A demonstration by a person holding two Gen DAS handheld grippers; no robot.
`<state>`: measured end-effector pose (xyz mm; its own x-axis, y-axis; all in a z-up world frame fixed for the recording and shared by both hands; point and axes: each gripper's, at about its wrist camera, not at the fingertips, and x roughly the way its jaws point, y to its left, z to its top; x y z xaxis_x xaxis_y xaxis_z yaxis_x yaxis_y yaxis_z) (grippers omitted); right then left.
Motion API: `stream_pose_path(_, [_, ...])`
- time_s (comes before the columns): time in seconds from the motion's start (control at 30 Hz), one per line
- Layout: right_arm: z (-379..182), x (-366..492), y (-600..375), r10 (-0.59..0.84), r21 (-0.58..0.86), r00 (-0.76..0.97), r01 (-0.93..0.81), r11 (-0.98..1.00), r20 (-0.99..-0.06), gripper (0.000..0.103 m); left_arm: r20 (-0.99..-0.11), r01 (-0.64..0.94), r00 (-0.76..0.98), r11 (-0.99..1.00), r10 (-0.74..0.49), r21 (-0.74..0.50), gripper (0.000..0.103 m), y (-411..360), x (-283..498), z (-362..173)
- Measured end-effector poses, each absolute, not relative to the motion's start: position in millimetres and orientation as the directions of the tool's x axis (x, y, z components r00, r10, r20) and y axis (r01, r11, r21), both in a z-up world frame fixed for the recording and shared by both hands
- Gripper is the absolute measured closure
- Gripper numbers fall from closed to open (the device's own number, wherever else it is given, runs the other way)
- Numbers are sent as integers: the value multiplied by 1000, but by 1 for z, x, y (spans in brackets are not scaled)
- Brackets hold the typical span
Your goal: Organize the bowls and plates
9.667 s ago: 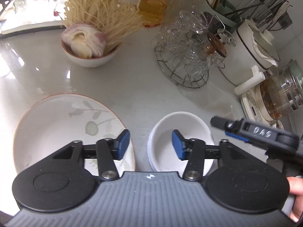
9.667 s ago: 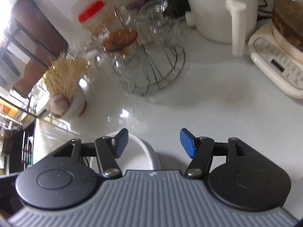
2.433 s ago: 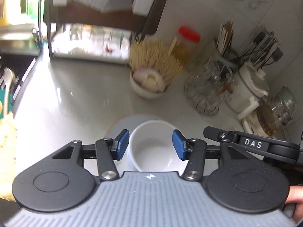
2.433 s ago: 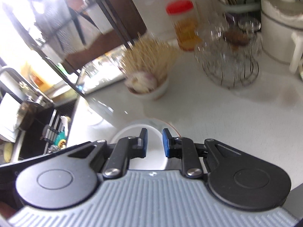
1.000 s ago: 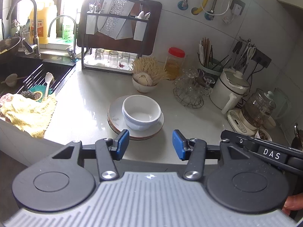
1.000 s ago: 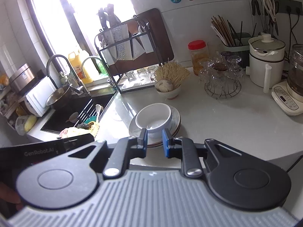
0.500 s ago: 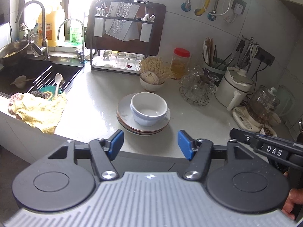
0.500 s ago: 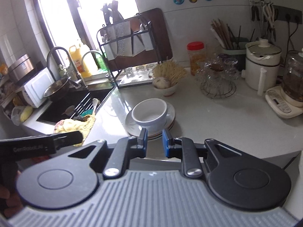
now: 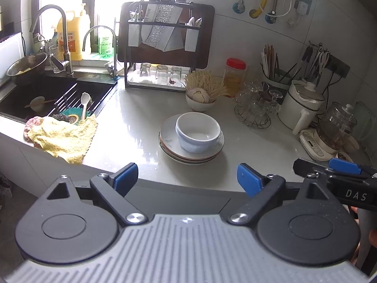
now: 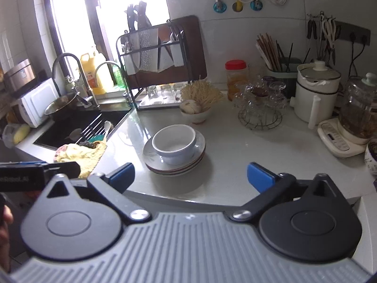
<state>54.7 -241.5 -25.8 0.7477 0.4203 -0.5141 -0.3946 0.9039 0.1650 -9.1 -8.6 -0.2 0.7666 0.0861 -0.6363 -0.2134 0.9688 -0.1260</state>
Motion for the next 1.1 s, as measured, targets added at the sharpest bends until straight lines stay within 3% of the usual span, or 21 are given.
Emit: stream_pose_path(1.1, [-31, 35, -245, 418, 186, 746, -378, 907, -518, 0, -635, -239, 764, 963, 109, -122, 6, -11, -40, -6])
